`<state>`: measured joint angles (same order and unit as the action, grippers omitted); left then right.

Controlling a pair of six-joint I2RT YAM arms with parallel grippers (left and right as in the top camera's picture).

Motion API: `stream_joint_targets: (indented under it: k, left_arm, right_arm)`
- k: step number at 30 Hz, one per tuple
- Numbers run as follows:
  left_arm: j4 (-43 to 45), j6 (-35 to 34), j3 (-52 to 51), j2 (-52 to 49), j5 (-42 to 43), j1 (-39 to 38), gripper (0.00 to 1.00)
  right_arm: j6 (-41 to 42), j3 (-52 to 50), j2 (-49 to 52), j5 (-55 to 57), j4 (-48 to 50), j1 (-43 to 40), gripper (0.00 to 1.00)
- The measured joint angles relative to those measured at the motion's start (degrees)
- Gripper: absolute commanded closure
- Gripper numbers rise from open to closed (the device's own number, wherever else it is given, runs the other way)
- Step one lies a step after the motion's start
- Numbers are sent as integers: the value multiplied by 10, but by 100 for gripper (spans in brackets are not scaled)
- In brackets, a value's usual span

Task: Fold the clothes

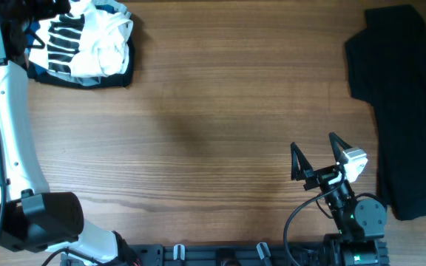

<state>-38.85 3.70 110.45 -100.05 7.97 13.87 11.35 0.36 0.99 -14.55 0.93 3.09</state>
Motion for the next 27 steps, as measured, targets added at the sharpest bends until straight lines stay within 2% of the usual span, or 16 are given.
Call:
stream_joint_targets:
  k: [4,7,9,12,18,27]
  left_arm:
    - [-2,1,0,7,-30,-6,0]
    - [-35,6,0,34,-49,-33,0]
    - [-77,22,-2,65,-71,-66,0]
    - [-82,40,-38,124,-83,-102,0]
    - [-31,53,-257,313,-60,-113,0]
    - [197,49,-699,644,-6,-113,0]
  right_arm:
    - [0,0,0,0,0,0,0]
    - [0,0,0,0,0,0,0]
    - [0,0,0,0,0,0,0]
    - [0,0,0,0,0,0,0]
    - [0,0,0,0,0,0,0]
    - [0,0,1,0,1,0,0]
